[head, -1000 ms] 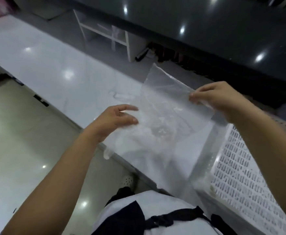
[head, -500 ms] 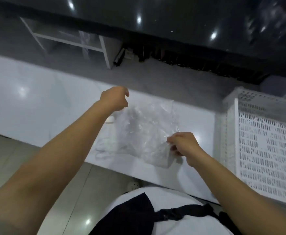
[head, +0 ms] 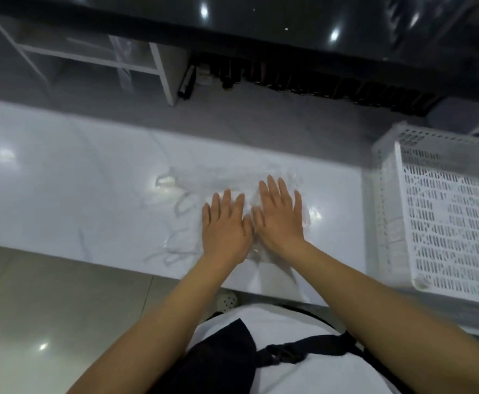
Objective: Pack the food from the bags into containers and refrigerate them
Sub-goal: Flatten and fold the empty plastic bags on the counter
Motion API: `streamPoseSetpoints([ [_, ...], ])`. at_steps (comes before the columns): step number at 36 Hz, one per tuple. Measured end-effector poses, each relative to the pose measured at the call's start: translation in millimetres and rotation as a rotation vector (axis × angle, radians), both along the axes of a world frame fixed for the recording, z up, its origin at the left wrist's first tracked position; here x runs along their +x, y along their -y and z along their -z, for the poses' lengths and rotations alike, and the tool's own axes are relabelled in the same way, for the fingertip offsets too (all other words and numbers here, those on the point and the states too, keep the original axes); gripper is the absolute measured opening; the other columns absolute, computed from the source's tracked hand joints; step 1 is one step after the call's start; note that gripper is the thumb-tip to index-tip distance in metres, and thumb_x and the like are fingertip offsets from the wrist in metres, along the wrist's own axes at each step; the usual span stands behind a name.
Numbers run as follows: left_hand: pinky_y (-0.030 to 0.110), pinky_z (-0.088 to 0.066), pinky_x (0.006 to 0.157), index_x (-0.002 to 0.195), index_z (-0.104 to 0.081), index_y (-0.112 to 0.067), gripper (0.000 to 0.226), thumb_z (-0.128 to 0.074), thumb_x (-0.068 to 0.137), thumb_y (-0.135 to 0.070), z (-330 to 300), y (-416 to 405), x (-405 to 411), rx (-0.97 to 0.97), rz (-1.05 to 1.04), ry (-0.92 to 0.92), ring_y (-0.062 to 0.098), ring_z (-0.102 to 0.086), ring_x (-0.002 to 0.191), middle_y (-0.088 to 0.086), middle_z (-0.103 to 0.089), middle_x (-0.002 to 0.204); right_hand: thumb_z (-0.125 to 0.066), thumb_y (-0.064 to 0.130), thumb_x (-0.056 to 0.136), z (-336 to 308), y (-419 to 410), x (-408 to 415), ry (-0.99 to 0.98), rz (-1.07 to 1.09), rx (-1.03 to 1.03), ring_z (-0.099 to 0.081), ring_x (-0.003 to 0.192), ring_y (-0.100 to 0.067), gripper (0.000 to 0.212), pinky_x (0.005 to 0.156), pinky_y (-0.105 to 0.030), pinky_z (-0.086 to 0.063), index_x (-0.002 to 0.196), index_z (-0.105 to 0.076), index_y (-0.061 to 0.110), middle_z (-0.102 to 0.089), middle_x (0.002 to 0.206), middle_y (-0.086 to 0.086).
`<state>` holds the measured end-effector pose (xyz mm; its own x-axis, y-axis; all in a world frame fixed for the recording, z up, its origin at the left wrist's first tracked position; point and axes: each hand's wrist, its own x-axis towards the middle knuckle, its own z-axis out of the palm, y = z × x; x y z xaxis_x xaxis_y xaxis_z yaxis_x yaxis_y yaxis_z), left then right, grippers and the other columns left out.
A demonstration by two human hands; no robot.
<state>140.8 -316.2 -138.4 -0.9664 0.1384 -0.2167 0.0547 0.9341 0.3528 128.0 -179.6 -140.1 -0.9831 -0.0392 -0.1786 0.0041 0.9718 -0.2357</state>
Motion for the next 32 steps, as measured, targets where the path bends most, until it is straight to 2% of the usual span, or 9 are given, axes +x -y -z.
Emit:
streamPoseSetpoints([
  [3, 0.048, 0.006, 0.125, 0.162, 0.0, -0.029, 0.065, -0.011, 0.103, -0.055, 12.1, 18.1, 7.2, -0.103, 0.025, -0.015, 0.025, 0.009, 0.156, 0.004, 0.004, 0.171, -0.005, 0.06, 0.1, 18.0, -13.4, -2.5, 0.013, 0.009, 0.103, 0.016, 0.153, -0.018, 0.07, 0.121, -0.051, 0.012, 0.159, 0.008, 0.025, 0.014, 0.167, 0.002],
  [6, 0.049, 0.011, 0.124, 0.161, 0.005, -0.031, 0.074, -0.003, 0.097, -0.065, 16.7, 33.2, 12.5, -0.144, 0.003, -0.032, 0.025, 0.011, 0.156, 0.004, 0.004, 0.171, 0.0, 0.067, 0.096, 22.0, -21.7, -6.0, 0.005, -0.012, 0.128, 0.017, 0.153, -0.017, 0.074, 0.121, -0.053, 0.011, 0.159, 0.008, 0.028, 0.014, 0.168, 0.004],
  [12, 0.047, 0.01, 0.124, 0.162, 0.002, -0.027, 0.075, -0.006, 0.098, -0.066, 18.0, 59.2, 20.6, -0.154, -0.056, -0.064, 0.026, 0.007, 0.157, 0.005, 0.003, 0.171, 0.004, 0.071, 0.093, 18.4, -24.9, -6.6, 0.004, -0.035, 0.129, 0.02, 0.152, -0.017, 0.076, 0.121, -0.054, 0.01, 0.158, 0.011, 0.031, 0.016, 0.167, 0.005],
  [17, 0.047, 0.004, 0.126, 0.163, -0.006, -0.019, 0.07, -0.025, 0.104, -0.054, 12.2, 73.6, 27.8, -0.089, -0.115, -0.058, 0.029, 0.003, 0.157, 0.008, 0.0, 0.171, 0.001, 0.07, 0.095, 18.5, -24.9, -7.1, -0.006, -0.043, 0.118, 0.018, 0.153, -0.017, 0.076, 0.122, -0.052, 0.01, 0.158, 0.008, 0.03, 0.014, 0.168, 0.004],
  [22, 0.049, 0.001, 0.126, 0.158, -0.028, -0.014, 0.059, -0.043, 0.103, -0.031, -10.6, 53.5, 44.8, 0.067, -0.113, -0.172, 0.033, -0.011, 0.155, 0.01, -0.019, 0.168, -0.009, 0.064, 0.099, 18.7, -31.7, -9.3, -0.019, -0.011, 0.036, 0.016, 0.153, -0.016, 0.075, 0.123, -0.037, 0.009, 0.16, 0.005, 0.023, 0.011, 0.168, -0.001],
  [24, 0.052, -0.013, 0.125, 0.151, -0.042, -0.012, 0.054, -0.046, 0.098, -0.02, -20.7, 35.9, 51.9, 0.163, -0.045, -0.231, 0.036, -0.032, 0.147, 0.011, -0.041, 0.157, -0.012, 0.061, 0.101, 17.1, -34.2, -11.0, -0.016, 0.005, 0.021, 0.015, 0.153, -0.017, 0.074, 0.123, -0.035, 0.008, 0.16, 0.003, 0.021, 0.01, 0.169, -0.002],
  [27, 0.049, -0.04, 0.11, 0.134, -0.06, -0.005, 0.047, -0.052, 0.088, -0.002, -30.1, 13.2, 50.8, 0.345, 0.067, -0.284, 0.037, -0.052, 0.125, 0.011, -0.063, 0.133, -0.011, 0.059, 0.102, 14.0, -35.9, -13.9, -0.045, -0.024, 0.101, 0.012, 0.154, -0.02, 0.07, 0.124, -0.041, 0.007, 0.16, 0.001, 0.022, 0.007, 0.169, -0.002],
  [30, 0.044, -0.034, 0.118, 0.136, -0.059, -0.002, 0.05, -0.05, 0.087, 0.005, -35.3, -1.9, 30.6, 0.392, 0.166, -0.269, 0.036, -0.049, 0.134, 0.015, -0.06, 0.141, 0.001, 0.059, 0.098, 9.7, -38.7, -18.1, -0.065, -0.068, 0.175, 0.012, 0.154, -0.021, 0.071, 0.122, -0.048, 0.009, 0.16, 0.0, 0.025, 0.006, 0.169, -0.002],
  [32, 0.042, -0.024, 0.124, 0.145, -0.051, -0.004, 0.052, -0.041, 0.094, -0.003, -33.2, -11.3, 8.5, 0.333, 0.201, -0.282, 0.033, -0.038, 0.145, 0.015, -0.048, 0.153, 0.006, 0.058, 0.095, 9.2, -38.8, -20.5, -0.076, -0.071, 0.19, 0.014, 0.154, -0.021, 0.072, 0.121, -0.05, 0.009, 0.16, 0.002, 0.027, 0.008, 0.169, -0.001],
])
